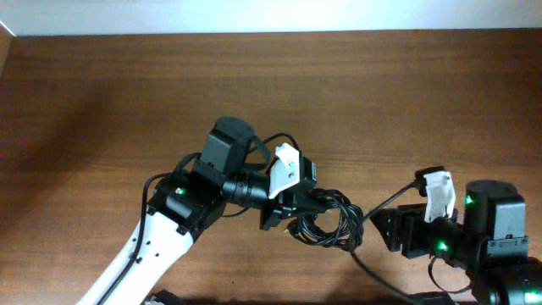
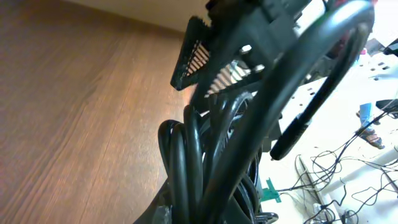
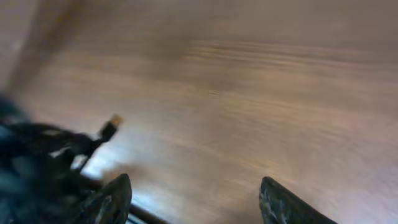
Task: Untangle cables
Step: 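Move the right gripper to the hanging cables and grasp a strand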
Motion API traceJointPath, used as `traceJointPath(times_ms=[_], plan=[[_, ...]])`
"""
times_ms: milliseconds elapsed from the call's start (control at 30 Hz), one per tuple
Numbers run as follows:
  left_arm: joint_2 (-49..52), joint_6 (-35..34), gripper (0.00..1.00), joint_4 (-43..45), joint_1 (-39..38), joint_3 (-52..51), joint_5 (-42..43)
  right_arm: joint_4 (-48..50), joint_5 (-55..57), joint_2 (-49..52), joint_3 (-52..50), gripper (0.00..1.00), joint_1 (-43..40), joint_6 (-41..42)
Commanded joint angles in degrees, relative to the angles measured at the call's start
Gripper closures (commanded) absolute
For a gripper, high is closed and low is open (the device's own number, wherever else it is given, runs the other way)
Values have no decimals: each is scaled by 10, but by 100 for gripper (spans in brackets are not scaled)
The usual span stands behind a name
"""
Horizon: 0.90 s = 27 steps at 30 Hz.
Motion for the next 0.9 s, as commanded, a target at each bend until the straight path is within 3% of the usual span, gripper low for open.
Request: traceJointPath(times_ms=[0,200,267,400,467,500,533,600,667,733,767,867], plan=[[-7,-7,100,-25,1,11,-57,13,-119,-2,17,34,-3,-76],[-7,-8,100,-38,1,11,-67,39,-183,-2,17,30,-3,-137],[-7,-21,100,-13,-8,11,-8,42,-191,-2,17,30,-3,-139],[-7,-34,100,21,-36,11,-14,42,-203,-2,17,31,-3,-139],[-7,-47,100,25,-48,11,-42,42,-203,-2,17,71,-3,-139],[-7,-46,100,27,-50,11,-42,42,-202,-2,17,96,-3,-139],[-7,-46,98,27,-50,11,-42,42,-200,-2,17,96,-3,-138],[-7,-47,65,26,-50,11,-41,42,-181,-2,17,96,-3,-127],[-7,-46,40,7,-50,11,-41,47,-159,-2,17,96,-3,-102],[-7,-46,41,-26,-50,11,-42,61,-157,-2,17,96,-3,-97],[-7,-46,49,-37,-50,11,-43,71,-161,-2,17,96,-3,-86],[-7,-46,48,-39,-50,11,-59,78,-205,-2,17,96,-3,-87]])
